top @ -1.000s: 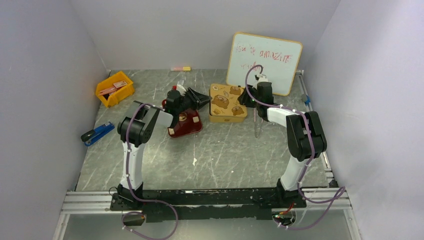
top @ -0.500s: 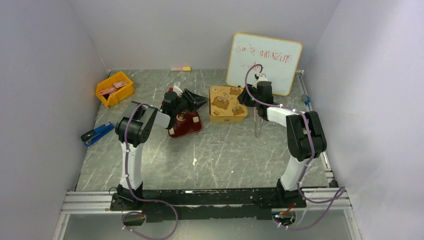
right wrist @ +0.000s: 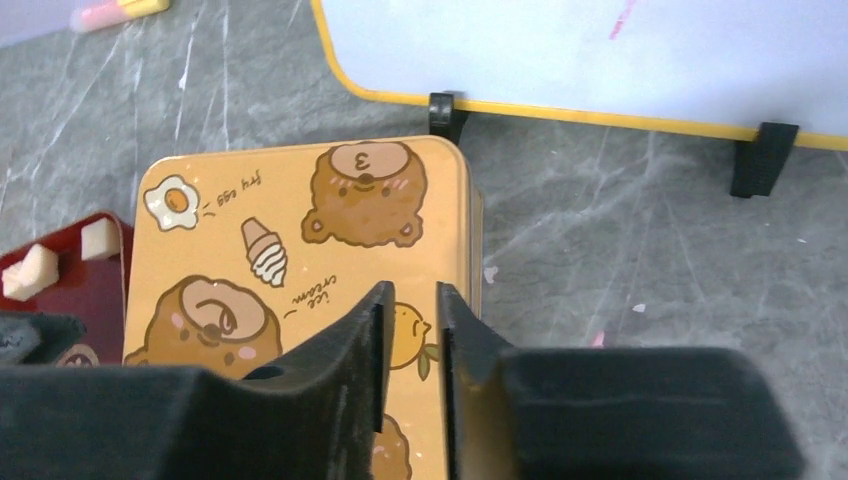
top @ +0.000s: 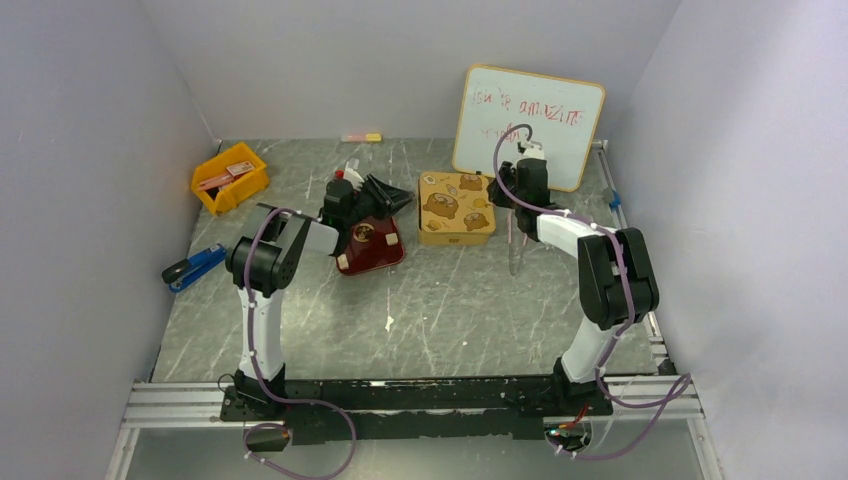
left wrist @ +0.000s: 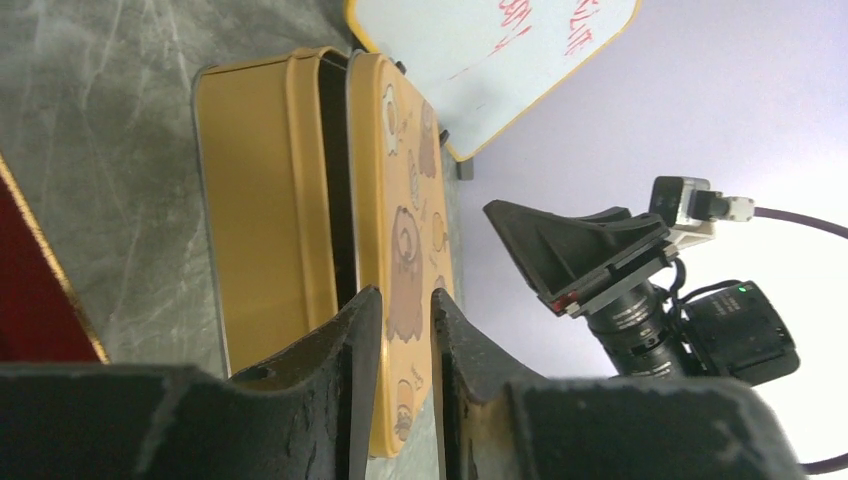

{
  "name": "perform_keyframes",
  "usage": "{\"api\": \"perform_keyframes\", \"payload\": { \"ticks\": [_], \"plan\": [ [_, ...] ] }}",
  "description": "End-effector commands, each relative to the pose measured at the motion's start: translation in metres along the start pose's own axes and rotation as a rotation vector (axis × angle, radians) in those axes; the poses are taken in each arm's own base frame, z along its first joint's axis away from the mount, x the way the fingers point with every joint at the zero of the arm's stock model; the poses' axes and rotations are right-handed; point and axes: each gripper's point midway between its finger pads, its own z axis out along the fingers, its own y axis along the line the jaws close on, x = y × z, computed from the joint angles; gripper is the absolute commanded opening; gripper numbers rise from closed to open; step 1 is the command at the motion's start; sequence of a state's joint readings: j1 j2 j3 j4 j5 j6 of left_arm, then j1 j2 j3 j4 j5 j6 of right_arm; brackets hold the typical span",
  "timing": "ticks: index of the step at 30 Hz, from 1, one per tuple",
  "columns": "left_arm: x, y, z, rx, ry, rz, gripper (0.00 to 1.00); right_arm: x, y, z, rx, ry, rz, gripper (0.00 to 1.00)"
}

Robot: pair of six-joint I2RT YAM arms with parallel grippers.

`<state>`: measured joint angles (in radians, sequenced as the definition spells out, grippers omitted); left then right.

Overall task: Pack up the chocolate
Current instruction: Close the box lid on the packing box.

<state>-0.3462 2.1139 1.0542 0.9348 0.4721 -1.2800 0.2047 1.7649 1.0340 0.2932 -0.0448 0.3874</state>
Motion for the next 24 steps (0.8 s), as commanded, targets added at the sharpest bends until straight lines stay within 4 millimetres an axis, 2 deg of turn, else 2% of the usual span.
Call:
{"api": "perform_keyframes", "payload": {
  "ticks": [1, 3, 6, 19, 24],
  "plan": [
    [-0.013, -0.023, -0.001, 0.023, -0.032, 0.078, 0.29, -0.027, -0.009, -0.004, 0.080, -0.070, -0.013, 0.20],
    [-0.014, -0.022, -0.001, 0.009, -0.036, 0.090, 0.29, -0.025, -0.014, -0.001, 0.108, -0.053, -0.017, 0.12],
    [-0.016, -0.018, 0.000, -0.015, -0.039, 0.107, 0.29, -0.019, -0.021, 0.003, 0.141, -0.035, -0.018, 0.08],
    [-0.018, -0.007, 0.004, -0.073, -0.038, 0.135, 0.28, 0.010, -0.034, 0.022, 0.171, 0.034, -0.020, 0.06],
    [-0.019, -0.005, 0.007, -0.080, -0.035, 0.146, 0.29, 0.017, -0.030, 0.029, 0.139, 0.056, -0.020, 0.05]
  ]
}}
